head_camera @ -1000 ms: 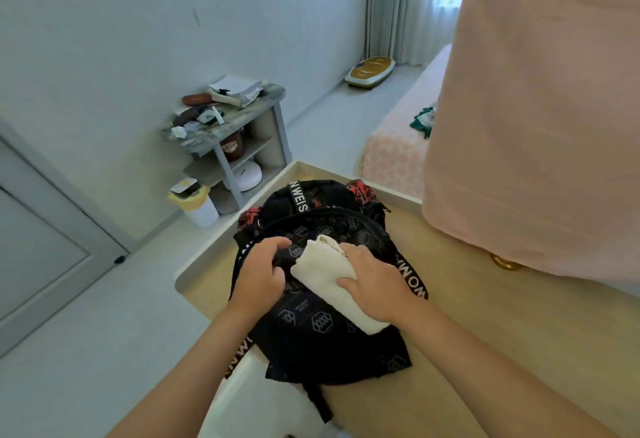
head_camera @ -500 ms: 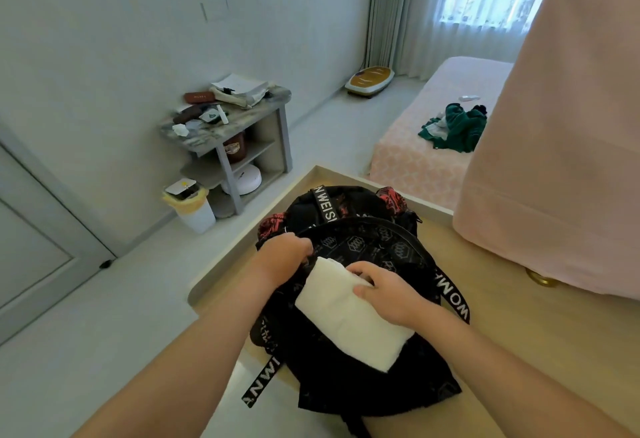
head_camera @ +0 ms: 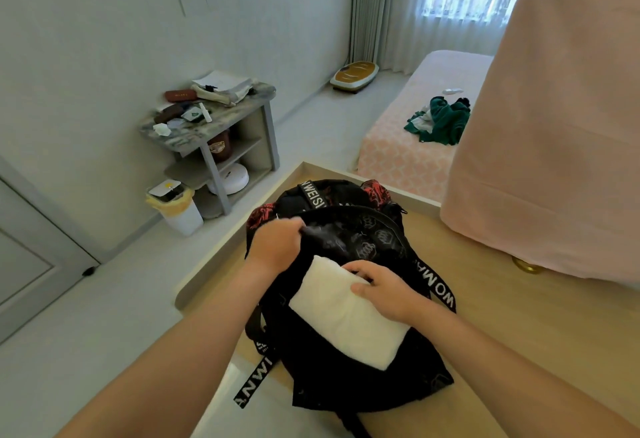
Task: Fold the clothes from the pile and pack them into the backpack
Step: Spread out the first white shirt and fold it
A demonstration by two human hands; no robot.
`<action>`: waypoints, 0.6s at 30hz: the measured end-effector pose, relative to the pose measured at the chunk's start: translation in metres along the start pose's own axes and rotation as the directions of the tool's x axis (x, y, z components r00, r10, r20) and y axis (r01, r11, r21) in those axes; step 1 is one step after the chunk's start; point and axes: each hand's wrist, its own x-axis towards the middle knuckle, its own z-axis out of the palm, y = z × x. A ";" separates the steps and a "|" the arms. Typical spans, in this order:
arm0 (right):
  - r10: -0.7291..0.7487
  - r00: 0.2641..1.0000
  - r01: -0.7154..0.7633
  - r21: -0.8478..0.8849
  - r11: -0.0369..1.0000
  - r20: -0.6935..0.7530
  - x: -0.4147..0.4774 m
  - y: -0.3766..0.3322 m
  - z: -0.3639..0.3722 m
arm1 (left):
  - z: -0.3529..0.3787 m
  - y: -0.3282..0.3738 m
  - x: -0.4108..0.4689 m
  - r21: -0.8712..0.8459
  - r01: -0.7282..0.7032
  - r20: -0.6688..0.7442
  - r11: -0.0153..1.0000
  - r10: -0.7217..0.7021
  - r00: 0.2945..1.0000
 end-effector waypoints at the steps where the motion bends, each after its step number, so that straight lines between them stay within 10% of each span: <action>1: 0.015 0.998 -0.015 0.004 1.000 -0.062 0.004 -0.002 0.006 | -0.009 -0.001 0.006 -0.079 0.043 -0.045 0.996 -0.047 0.998; 4: -0.116 0.937 -0.061 -0.482 0.874 -0.330 0.012 -0.006 0.024 | -0.021 -0.002 0.012 -0.066 0.008 0.010 0.998 -0.007 1.000; 9: -0.536 0.844 0.283 -0.875 0.393 0.032 0.018 0.003 0.053 | -0.012 -0.006 -0.003 0.003 -0.160 0.078 0.987 0.159 0.984; 14: -0.236 0.970 0.112 -0.765 0.635 -0.053 0.043 -0.003 0.044 | 0.019 -0.006 -0.011 0.311 -0.475 0.082 0.823 0.475 0.876; 18: -0.429 0.898 0.079 -0.921 0.381 -0.100 0.053 0.001 0.028 | 0.019 0.007 0.001 0.152 -0.272 -0.018 0.950 0.278 0.960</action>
